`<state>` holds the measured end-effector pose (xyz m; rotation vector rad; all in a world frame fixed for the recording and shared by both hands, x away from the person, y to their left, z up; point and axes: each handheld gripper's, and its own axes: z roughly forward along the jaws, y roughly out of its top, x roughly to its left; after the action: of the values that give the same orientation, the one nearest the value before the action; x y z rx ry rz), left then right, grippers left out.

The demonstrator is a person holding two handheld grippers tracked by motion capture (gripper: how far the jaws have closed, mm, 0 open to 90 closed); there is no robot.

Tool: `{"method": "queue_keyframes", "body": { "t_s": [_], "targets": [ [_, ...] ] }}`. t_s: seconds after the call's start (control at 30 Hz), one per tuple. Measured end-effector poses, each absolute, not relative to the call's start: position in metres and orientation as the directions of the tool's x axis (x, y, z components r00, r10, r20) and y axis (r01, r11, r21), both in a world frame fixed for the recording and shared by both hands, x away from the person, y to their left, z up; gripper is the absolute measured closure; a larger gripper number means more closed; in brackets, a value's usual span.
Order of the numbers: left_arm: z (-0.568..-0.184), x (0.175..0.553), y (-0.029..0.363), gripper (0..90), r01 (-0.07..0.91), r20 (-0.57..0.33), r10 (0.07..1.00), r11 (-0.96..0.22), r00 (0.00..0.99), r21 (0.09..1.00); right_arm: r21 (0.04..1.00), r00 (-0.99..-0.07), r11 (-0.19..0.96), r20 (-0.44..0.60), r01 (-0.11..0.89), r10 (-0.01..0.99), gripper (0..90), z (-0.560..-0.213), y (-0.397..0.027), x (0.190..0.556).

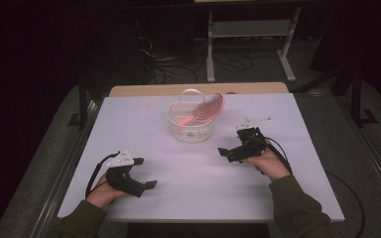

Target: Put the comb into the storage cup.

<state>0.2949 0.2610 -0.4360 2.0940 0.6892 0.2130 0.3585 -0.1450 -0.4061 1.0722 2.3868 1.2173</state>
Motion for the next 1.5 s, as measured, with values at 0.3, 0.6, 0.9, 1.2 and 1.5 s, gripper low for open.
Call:
{"method": "queue_keyframes", "body": {
  "t_s": [0.3, 0.6, 0.9, 1.2, 1.5],
  "targets": [
    [-0.437, 0.295, 0.260, 0.0, 0.390, -0.102, 0.543, -0.449, 0.834, 0.803, 0.776, -0.694, 0.382, 0.098, 0.503, 0.713, 0.0, -0.413, -0.154, 0.340],
    [-0.437, 0.294, 0.260, 0.0, 0.392, -0.103, 0.543, -0.449, 0.833, 0.803, 0.778, -0.693, 0.386, 0.086, 0.495, 0.716, 0.0, -0.420, -0.163, 0.323],
    [-0.436, 0.293, 0.260, 0.0, 0.390, -0.103, 0.543, -0.445, 0.833, 0.806, 0.796, -0.687, 0.362, 0.092, 0.486, 0.721, 0.0, -0.424, -0.172, 0.307],
    [-0.436, 0.293, 0.259, 0.0, 0.392, -0.104, 0.543, -0.447, 0.833, 0.804, 0.812, -0.687, 0.343, 0.097, 0.473, 0.720, 0.1, -0.428, -0.184, 0.296],
    [-0.437, 0.293, 0.260, 0.0, 0.391, -0.105, 0.543, -0.444, 0.833, 0.806, 0.807, -0.694, 0.344, 0.108, 0.480, 0.712, 0.0, -0.433, -0.189, 0.289]
  ]
}}
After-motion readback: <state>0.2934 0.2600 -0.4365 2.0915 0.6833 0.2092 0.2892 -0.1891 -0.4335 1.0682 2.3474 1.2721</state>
